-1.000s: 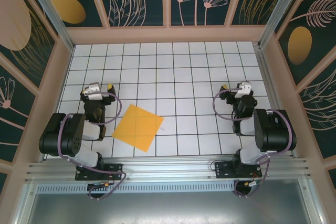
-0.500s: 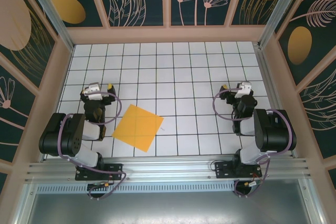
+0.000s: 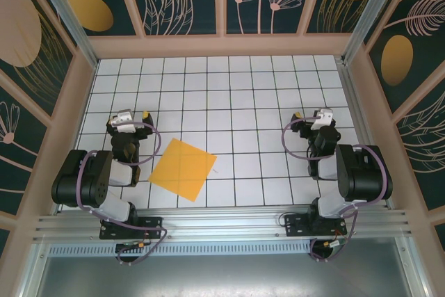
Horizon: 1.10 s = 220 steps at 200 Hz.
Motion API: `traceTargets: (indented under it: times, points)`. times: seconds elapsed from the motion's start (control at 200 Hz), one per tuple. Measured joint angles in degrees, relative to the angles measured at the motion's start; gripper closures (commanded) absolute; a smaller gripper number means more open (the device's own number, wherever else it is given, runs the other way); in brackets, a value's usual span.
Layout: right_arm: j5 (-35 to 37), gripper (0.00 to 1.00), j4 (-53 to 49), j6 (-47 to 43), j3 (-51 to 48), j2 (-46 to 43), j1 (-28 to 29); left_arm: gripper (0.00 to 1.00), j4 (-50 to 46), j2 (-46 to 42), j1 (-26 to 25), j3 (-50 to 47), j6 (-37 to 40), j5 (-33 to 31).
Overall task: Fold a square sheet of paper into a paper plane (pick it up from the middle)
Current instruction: Move the square sheet of paper to the center of the table.
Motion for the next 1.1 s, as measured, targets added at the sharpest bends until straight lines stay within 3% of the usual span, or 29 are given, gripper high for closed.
traceTargets:
  times: [0.21, 0.275, 0.37, 0.445, 0.545, 0.61, 0.851, 0.971, 1.101]
  points:
    - [1.27, 0.01, -4.13, -0.26, 0.66, -2.80, 1.16, 0.01, 0.04, -0.33, 0.00, -0.20, -0.02, -0.26]
    - [2.93, 0.01, -16.79, 0.68, 5.97, -6.97, 2.08, 0.01, -0.39, -3.52, 0.00, -1.79, -0.44, -1.88]
    - [2.29, 0.01, -33.18, 3.43, 18.40, -9.90, 2.34, 0.01, -3.72, -15.43, 0.13, -5.14, -1.99, -5.42]
    - [-2.71, 0.01, -43.39, 8.11, 27.45, -11.06, 2.40, 0.01, -12.11, -25.92, 0.26, -3.34, -4.57, -6.54]
    - [-11.74, 0.02, -53.16, 15.56, 35.19, -10.93, 4.39, 0.01, -26.38, -33.27, 0.26, 3.98, -10.93, -6.84]
    - [-14.91, 0.02, -57.18, 19.47, 37.35, -10.43, 9.88, 0.01, -35.98, -35.87, 0.26, 8.92, -16.92, -7.17]
    - [-20.44, 0.08, -67.19, 24.85, 42.60, -0.02, 42.73, 0.01, -61.51, -42.29, 0.31, 13.60, -32.79, -0.70]
    - [-19.08, 0.10, -72.39, 24.85, 51.39, 10.88, 53.02, 0.01, -69.00, -42.62, 0.33, 13.44, -36.30, 4.72]
    - [-17.90, 0.15, -76.13, 24.26, 59.93, 20.98, 59.69, 0.01, -75.08, -44.57, 0.31, 12.76, -38.25, 7.06]
